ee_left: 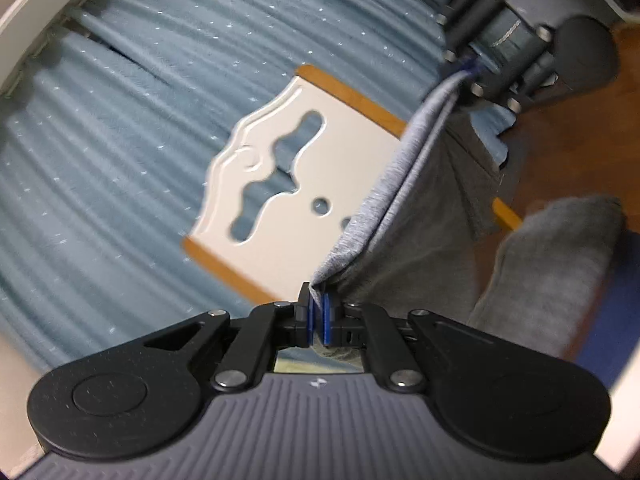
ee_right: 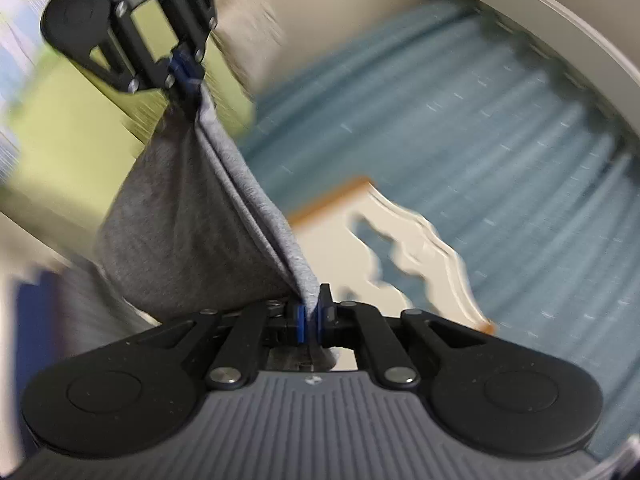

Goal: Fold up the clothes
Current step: 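Carry the folded shirt with both grippers onto the clothes stack on the chair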

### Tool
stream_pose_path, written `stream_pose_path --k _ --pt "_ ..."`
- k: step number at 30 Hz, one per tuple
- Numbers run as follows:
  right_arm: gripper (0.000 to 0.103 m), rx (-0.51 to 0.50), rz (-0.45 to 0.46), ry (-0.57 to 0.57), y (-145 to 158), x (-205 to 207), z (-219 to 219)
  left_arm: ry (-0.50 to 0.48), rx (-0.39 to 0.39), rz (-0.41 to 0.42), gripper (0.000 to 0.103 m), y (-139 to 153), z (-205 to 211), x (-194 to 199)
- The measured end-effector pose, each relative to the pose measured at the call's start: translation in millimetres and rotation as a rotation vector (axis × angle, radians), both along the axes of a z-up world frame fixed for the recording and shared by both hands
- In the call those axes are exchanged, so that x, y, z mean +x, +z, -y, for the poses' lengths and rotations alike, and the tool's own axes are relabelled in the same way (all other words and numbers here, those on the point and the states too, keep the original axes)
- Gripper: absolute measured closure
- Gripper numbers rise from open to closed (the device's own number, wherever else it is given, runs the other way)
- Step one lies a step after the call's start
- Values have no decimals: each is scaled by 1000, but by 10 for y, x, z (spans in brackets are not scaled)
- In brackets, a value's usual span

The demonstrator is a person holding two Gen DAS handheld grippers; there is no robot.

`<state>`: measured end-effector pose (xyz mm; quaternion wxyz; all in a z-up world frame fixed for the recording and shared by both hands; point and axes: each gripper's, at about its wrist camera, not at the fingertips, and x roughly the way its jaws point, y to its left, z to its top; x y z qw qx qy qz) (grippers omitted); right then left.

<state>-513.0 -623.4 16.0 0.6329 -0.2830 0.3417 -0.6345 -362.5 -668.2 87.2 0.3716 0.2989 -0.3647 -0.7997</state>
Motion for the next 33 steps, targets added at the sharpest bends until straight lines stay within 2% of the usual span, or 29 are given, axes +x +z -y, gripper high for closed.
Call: stream_pose_path --k 3,4,6,8,10,15,18,22,26,28,33 --pt "100 128 -1 -24 -515 -6 73 -24 88 55 100 -501 144 -97" --pt "100 178 4 -26 -698 -9 75 -36 144 109 100 -858 174 -89" --pt "100 270 -1 -22 -1023 -16 46 -44 184 149 100 -1090 190 -85" --pt "100 304 -10 -16 -1212 -31 -5 -51 196 167 100 -1303 154 -35" --pt "99 293 -28 -15 -1313 7 -65 -54 192 155 100 -1380 116 16" --pt "97 275 -26 -28 -1329 -10 -92 -62 155 160 100 -1340 98 42" --pt "99 288 -26 -22 -1300 -3 -91 -58 127 165 101 -1295 107 22" --pt "99 248 11 -32 -1182 -37 -196 -51 72 151 101 -1142 -69 -38" --pt "99 287 -15 -20 -1308 -49 -166 -45 110 199 101 -1352 -96 -36" --pt "99 287 -23 -26 -1330 -45 -202 -40 114 196 101 -1402 -114 -29" --pt "97 273 -18 -49 -1318 -56 -342 -12 176 108 97 -1318 -123 91"
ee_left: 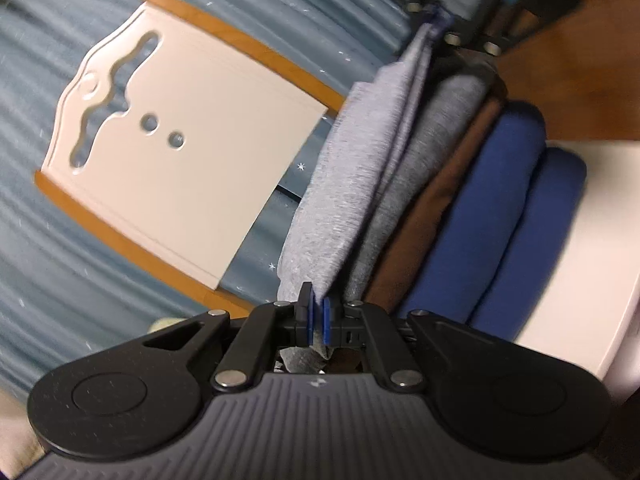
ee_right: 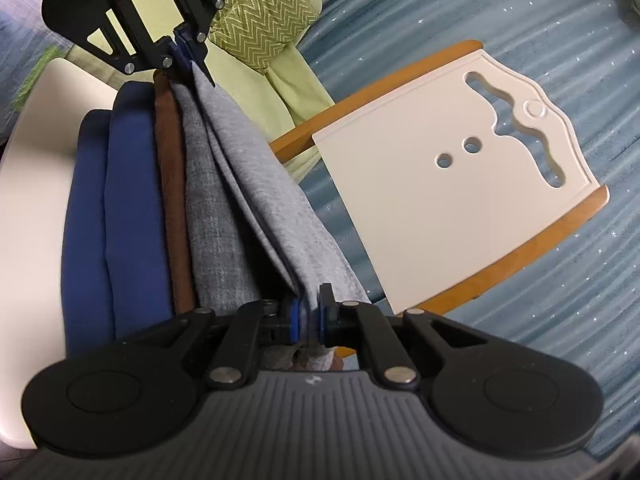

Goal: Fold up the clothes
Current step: 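Carry the folded shirt with both grippers onto the clothes stack on the chair, then open both grippers and withdraw from the stack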

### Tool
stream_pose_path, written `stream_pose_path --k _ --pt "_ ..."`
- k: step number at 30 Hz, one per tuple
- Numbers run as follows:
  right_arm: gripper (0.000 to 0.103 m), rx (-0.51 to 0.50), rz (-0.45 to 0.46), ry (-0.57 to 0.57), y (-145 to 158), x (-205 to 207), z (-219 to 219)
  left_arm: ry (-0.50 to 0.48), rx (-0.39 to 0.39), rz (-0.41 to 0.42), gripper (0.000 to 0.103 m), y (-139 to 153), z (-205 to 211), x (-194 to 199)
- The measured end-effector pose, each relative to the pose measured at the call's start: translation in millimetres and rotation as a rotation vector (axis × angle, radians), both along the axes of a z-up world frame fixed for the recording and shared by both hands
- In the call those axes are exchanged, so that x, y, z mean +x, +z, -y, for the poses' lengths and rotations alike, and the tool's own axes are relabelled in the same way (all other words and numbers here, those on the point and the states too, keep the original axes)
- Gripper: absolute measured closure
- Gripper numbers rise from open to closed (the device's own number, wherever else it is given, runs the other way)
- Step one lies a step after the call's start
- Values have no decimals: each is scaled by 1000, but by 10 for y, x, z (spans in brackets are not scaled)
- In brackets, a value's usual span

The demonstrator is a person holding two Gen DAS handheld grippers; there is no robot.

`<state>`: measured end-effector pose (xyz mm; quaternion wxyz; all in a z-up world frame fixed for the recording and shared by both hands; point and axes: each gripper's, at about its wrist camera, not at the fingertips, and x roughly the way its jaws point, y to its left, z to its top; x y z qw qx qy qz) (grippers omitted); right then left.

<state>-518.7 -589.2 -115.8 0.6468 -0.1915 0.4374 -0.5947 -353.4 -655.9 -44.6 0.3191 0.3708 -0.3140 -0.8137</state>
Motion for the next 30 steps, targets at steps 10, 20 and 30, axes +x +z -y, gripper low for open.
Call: stream_pose_path --k 10,20,30 --pt "79 -13 140 -86 104 15 -313 80 82 -123 91 139 -131 367" --pt "79 -111 451 -100 420 -37 -452 59 114 -255 89 390 19 119" --pt "79 18 625 -204 205 -244 -28 141 221 -273 88 232 290 93"
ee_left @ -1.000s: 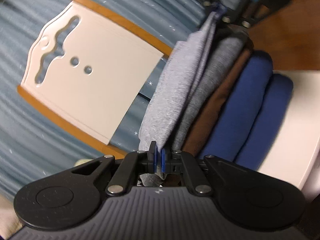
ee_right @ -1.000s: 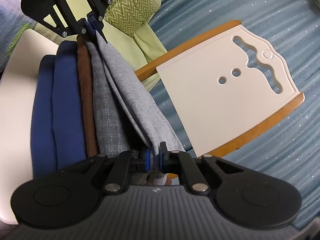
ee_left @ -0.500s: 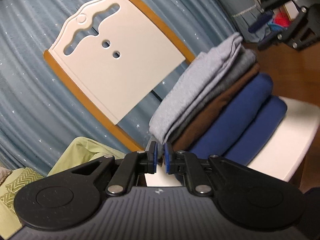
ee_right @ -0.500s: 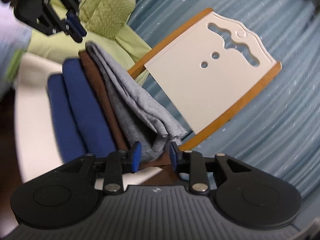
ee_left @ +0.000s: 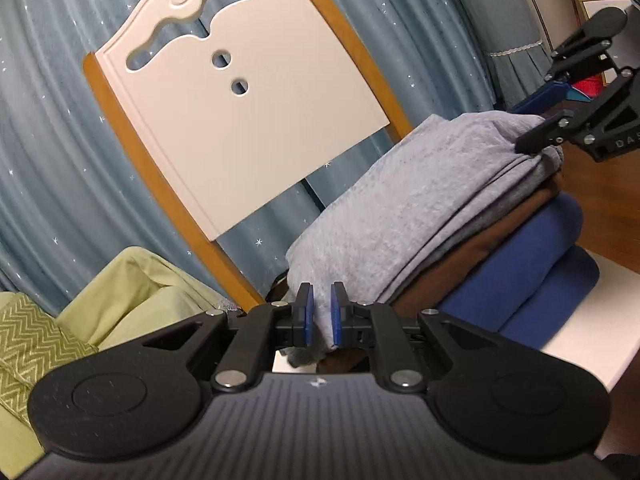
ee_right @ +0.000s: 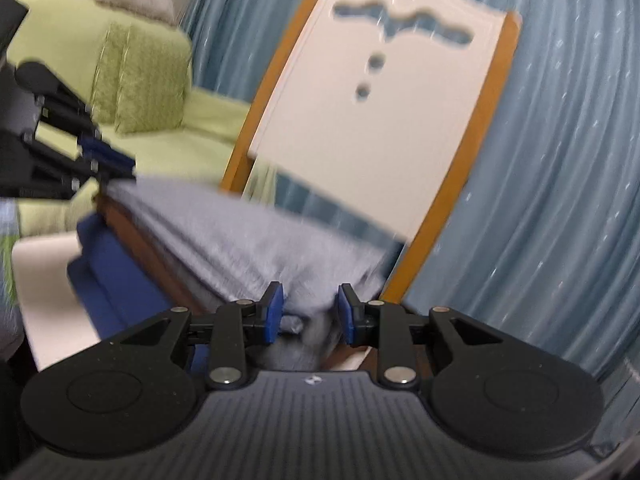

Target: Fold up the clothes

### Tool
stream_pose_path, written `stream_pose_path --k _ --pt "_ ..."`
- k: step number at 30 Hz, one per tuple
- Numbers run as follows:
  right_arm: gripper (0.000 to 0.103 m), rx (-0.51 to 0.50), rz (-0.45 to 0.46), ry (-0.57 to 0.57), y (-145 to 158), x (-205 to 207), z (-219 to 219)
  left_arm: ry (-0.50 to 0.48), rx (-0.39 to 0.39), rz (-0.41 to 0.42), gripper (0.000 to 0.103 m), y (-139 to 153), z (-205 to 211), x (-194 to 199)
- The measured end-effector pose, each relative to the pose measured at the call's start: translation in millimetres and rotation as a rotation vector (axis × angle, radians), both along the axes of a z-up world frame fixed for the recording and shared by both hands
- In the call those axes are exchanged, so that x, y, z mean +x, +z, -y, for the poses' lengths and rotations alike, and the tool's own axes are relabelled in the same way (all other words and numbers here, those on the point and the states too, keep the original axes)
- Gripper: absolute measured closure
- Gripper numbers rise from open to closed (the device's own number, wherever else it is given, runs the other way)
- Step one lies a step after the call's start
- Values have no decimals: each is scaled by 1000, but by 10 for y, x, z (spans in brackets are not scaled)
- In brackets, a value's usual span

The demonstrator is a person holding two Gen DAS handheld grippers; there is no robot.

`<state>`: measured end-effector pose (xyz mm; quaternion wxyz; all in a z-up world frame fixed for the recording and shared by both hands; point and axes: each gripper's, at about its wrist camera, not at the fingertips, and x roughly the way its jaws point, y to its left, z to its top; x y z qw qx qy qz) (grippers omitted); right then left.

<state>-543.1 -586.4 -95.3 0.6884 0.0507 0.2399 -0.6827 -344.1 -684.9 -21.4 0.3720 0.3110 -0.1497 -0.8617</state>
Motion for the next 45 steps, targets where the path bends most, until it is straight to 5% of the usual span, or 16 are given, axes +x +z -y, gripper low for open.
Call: stream_pose_path --k 2,4,7,11,14,16,20,29,45 --pt "79 -35 47 -19 73 -32 -90 34 12 -46 76 101 -24 97" --pt "77 -79 107 -45 177 -83 -224 73 19 -100 48 174 -114 225" --pt "70 -108 259 -88 235 -155 -480 124 62 -194 33 208 -259 389" --pt "70 -27 389 -69 -8 7 -824 202 208 -342 16 96 -566 637" --pt "46 -1 408 -117 -137 139 -1051 253 330 -421 2 -38 -762 764" --pt "13 12 423 -159 -208 218 -1209 289 362 -437 1 -106 -877 823" --pt "1 24 411 -165 -255 409 -1429 333 391 -441 1 -165 -1014 923" --pt "1 49 422 -187 -214 504 -1715 407 388 -403 1 -96 -1123 865" --pt "1 21 411 -168 -58 576 -1748 304 392 -385 1 -20 -1309 608"
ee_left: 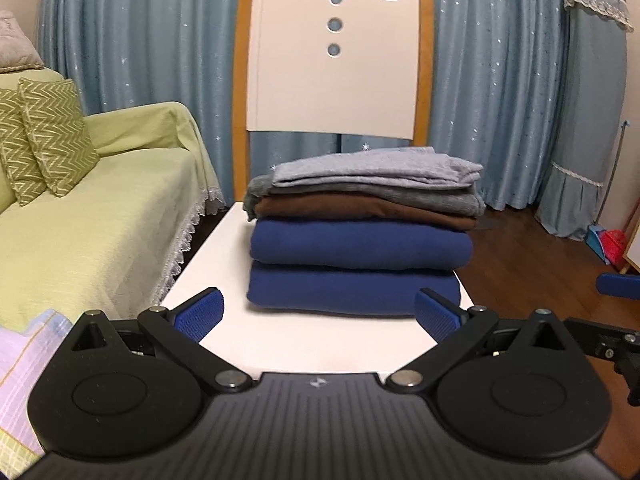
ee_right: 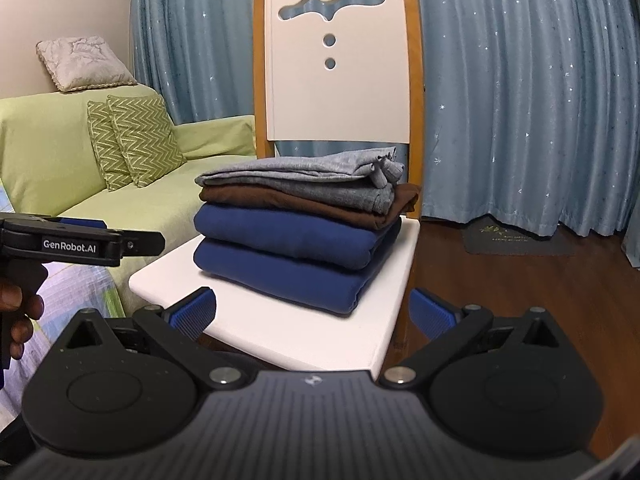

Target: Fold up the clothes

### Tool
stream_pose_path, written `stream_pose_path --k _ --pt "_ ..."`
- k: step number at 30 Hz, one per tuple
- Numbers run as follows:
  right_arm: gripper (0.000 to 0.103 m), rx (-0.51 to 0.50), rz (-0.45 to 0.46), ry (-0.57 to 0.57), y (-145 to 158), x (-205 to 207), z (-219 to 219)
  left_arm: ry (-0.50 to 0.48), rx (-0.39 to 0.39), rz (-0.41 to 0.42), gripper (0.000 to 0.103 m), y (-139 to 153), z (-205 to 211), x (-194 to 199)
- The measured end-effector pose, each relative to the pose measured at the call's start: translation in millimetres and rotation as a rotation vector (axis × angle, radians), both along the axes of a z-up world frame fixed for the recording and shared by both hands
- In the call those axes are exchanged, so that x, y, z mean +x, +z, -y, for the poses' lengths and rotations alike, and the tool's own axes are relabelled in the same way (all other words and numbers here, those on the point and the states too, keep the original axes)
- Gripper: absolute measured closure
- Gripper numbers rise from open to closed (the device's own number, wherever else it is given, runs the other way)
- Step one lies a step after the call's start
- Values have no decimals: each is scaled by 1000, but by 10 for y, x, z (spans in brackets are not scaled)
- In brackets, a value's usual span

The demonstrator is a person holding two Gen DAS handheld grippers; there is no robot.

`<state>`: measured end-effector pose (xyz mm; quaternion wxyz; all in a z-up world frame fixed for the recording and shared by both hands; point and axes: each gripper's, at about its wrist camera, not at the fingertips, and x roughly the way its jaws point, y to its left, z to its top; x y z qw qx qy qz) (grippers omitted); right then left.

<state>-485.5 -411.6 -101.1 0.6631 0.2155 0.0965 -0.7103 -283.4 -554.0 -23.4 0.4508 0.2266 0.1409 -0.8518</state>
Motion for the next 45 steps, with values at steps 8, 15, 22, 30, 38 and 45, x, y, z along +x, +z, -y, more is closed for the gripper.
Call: stream_pose_path --k 8,15,22,30,38,45 --pt "1 4 1 -10 9 -12 28 -27 19 22 1 -76 -4 -124" --pt "1 11 4 -15 4 -33 59 -53 29 25 1 -98 -4 -193" --pt "1 22 7 -19 -17 -48 93 -59 32 38 1 -105 3 -227" --pt "1 49 -8 -57 3 -26 153 -67 30 51 1 -115 -3 -234" --pt "1 90 -8 -98 -18 0 214 -69 26 74 1 -127 8 -218" --pt "1 110 -1 -93 -66 2 234 -70 34 97 1 -154 -1 -206"
